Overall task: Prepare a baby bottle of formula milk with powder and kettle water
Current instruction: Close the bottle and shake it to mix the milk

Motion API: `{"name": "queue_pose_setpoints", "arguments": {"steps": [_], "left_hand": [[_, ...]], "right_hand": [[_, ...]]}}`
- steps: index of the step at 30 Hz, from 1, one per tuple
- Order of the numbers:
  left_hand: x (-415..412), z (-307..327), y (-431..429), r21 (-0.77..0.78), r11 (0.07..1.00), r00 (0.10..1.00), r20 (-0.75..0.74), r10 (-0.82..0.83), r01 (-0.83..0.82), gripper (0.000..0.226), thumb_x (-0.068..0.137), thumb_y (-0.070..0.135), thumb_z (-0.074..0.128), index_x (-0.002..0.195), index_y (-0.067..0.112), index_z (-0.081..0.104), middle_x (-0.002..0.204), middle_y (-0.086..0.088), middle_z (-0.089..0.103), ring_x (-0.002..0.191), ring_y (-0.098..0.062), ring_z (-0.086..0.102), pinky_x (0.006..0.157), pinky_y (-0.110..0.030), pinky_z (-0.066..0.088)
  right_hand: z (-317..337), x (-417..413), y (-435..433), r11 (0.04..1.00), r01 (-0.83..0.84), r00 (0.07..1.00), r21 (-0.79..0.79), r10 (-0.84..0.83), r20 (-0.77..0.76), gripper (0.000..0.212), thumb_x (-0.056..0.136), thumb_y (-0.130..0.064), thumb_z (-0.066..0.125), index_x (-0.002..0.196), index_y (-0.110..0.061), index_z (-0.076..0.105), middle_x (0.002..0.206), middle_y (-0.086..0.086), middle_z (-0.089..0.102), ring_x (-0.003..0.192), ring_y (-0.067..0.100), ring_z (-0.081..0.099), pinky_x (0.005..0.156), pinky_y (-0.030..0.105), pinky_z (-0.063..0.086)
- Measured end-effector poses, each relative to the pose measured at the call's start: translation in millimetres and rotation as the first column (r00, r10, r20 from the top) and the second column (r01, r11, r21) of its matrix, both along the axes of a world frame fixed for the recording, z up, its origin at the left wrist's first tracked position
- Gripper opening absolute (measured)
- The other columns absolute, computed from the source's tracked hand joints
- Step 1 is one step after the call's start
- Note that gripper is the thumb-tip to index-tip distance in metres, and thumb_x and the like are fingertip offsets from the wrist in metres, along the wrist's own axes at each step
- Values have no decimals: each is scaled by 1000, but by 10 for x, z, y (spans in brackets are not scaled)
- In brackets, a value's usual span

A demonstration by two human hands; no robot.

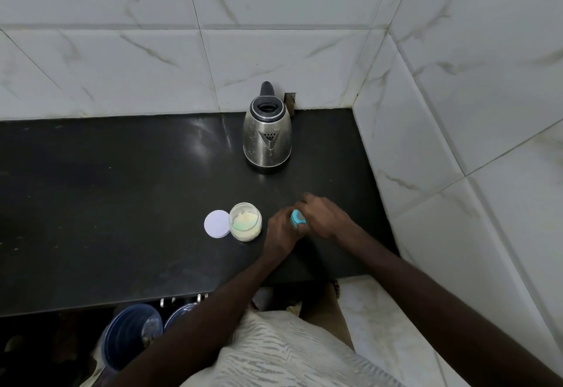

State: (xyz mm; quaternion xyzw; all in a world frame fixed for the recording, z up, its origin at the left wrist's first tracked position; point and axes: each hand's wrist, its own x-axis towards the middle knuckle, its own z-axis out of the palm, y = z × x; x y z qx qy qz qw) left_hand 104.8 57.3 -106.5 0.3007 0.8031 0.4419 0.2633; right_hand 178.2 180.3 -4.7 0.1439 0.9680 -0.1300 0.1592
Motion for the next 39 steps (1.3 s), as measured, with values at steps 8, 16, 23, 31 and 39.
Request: {"name": "queue_pose_setpoints", "arguments": {"steps": [8, 16, 23, 31, 39], "left_hand": [[-25, -59, 37, -76, 997, 999, 45, 1, 3, 54, 70, 47, 88, 114, 20, 71, 115, 7, 73, 104, -1, 67, 96, -21, 51], [-24, -31, 39, -135, 991, 999, -25, -21, 18, 37, 81, 28, 83, 115, 22, 71, 109, 9, 71, 98, -7, 64, 87, -17, 48], [-7, -51, 65, -189, 982, 998, -54, 13, -23, 35, 87, 10, 77, 122, 14, 71, 117, 4, 70, 103, -2, 60, 92, -14, 40], [-27, 50, 61, -209, 978, 997, -77, -28, 12, 39, 77, 31, 83, 114, 29, 71, 100, 20, 64, 92, 5, 59, 81, -3, 44], [5, 105, 17, -93, 995, 998, -55, -33, 28, 35, 80, 24, 82, 112, 19, 70, 107, 0, 73, 100, -17, 67, 89, -30, 54]], "right_hand": [[37, 23, 145, 985, -149, 989, -82, 147, -34, 57, 89, -37, 76, 138, -9, 61, 129, 12, 58, 105, 29, 67, 90, 45, 57], [28, -41, 171, 995, -76, 997, -68, 76, 2, 52, 89, -42, 75, 127, -7, 64, 122, 11, 62, 105, 28, 65, 86, 36, 51], [-2, -84, 100, 1000, -11, 997, 24, 10, 71, 57, 89, -44, 74, 133, -13, 56, 129, 11, 58, 108, 31, 65, 88, 46, 57], [54, -93, 113, 987, 14, 991, 163, -36, 132, 55, 92, -55, 66, 121, -8, 65, 118, 14, 66, 105, 34, 67, 76, 36, 49], [25, -86, 128, 999, -39, 994, 19, 37, 101, 45, 92, -39, 70, 126, -10, 64, 119, 14, 63, 106, 33, 66, 82, 38, 51]]}}
